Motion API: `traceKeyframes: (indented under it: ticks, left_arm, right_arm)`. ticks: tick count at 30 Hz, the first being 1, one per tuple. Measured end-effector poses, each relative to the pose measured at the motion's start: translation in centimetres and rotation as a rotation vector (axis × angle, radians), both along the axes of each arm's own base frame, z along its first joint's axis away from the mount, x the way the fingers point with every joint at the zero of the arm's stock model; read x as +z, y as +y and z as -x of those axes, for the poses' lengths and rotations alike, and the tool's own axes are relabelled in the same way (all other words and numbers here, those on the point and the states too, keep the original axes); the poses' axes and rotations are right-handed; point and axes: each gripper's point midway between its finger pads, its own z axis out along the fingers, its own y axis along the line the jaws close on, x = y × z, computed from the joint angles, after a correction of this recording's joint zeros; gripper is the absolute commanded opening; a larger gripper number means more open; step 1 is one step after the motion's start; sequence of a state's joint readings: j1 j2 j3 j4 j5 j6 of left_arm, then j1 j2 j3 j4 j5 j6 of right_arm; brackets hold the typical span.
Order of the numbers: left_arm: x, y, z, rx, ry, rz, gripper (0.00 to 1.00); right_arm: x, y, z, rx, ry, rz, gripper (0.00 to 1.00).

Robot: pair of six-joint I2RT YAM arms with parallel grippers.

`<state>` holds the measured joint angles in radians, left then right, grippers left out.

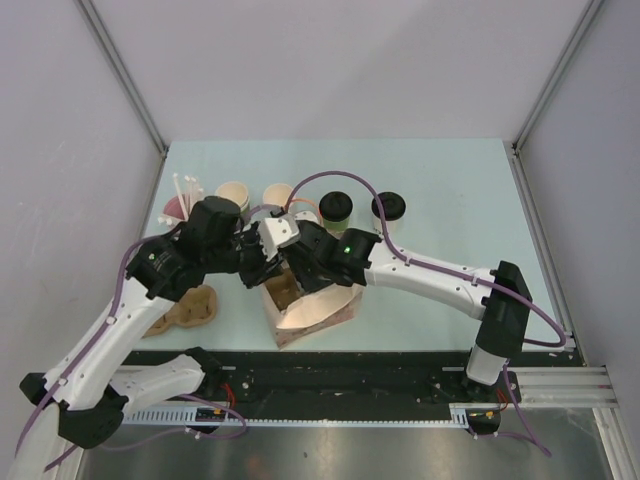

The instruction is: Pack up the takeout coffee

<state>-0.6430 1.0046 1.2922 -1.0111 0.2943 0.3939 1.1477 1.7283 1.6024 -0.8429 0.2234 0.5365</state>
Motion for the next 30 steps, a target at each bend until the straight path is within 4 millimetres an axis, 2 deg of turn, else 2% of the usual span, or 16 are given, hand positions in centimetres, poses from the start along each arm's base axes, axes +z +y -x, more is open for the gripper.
traceKeyframes:
  ticks: [1, 3, 4, 7, 8, 9, 10, 14, 16, 19, 23, 24, 27, 28, 29, 30]
  left_arm:
    - [-0.2, -0.2, 0.3, -0.023, 0.003, 0.004, 0.22]
    - [-0.5, -0.7, 0.8, -0.067, 0.008, 0.021, 0.12]
    - [-0.8, -0.9, 0.9, -0.083, 0.013, 0.025, 0.00]
    - [-1.0, -0.9, 1.3, -0.093, 0.017, 0.036, 0.00]
    - [-0.8, -0.6, 0.9, -0.063, 0.012, 0.039, 0.00]
    - [-0.7, -0.2, 0.4, -0.032, 0.007, 0.042, 0.04]
    - [-0.8, 0.3, -0.2, 0.006, 0.002, 0.034, 0.17]
    - [-1.4, 1.8, -1.6, 0.102, -0.008, -0.018, 0.31]
    - [-1.5, 2.2, -2.0, 0.129, -0.016, -0.037, 0.41]
    - [-1.6, 2.5, -2.3, 0.154, -0.020, -0.047, 0.45]
    - [-2.0, 2.3, -2.4, 0.154, 0.001, -0.053, 0.45]
    - [-2.1, 2.2, -2.3, 0.149, 0.010, -0.054, 0.43]
    - [-2.4, 1.7, -1.8, 0.121, 0.041, -0.043, 0.27]
    - [-2.5, 1.6, -1.6, 0.112, 0.049, -0.039, 0.16]
    - [-2.5, 1.5, -1.4, 0.104, 0.057, -0.035, 0.11]
    - [-2.6, 1.4, -1.3, 0.095, 0.063, -0.031, 0.01]
  right_arm:
    - [0.0, 0.0, 0.0, 0.006, -0.003, 0.003, 0.20]
    - [-0.1, -0.1, 0.1, 0.016, -0.005, 0.010, 0.20]
    - [-0.1, -0.1, 0.2, 0.021, -0.004, 0.013, 0.20]
    - [-0.3, -0.1, 0.3, 0.033, -0.005, 0.020, 0.19]
    - [-0.3, -0.2, 0.5, 0.036, -0.012, 0.026, 0.19]
    - [-0.3, -0.2, 0.8, 0.045, -0.014, 0.030, 0.18]
    - [-0.2, -0.2, 1.1, 0.050, -0.021, 0.031, 0.18]
    - [0.9, -0.3, 2.5, 0.078, -0.034, 0.006, 0.18]
    - [1.6, -0.3, 2.7, 0.082, -0.042, -0.013, 0.18]
    - [2.0, -0.3, 2.8, 0.084, -0.045, -0.028, 0.18]
    - [2.0, -0.3, 2.8, 0.085, -0.045, -0.029, 0.17]
    - [2.0, -0.3, 2.8, 0.085, -0.045, -0.029, 0.17]
    - [2.0, -0.3, 2.8, 0.080, -0.036, -0.031, 0.15]
    - [2.2, -0.3, 2.7, 0.077, -0.036, -0.035, 0.15]
    - [2.6, -0.2, 2.6, 0.071, -0.037, -0.043, 0.15]
    - [2.8, -0.1, 2.5, 0.065, -0.037, -0.052, 0.15]
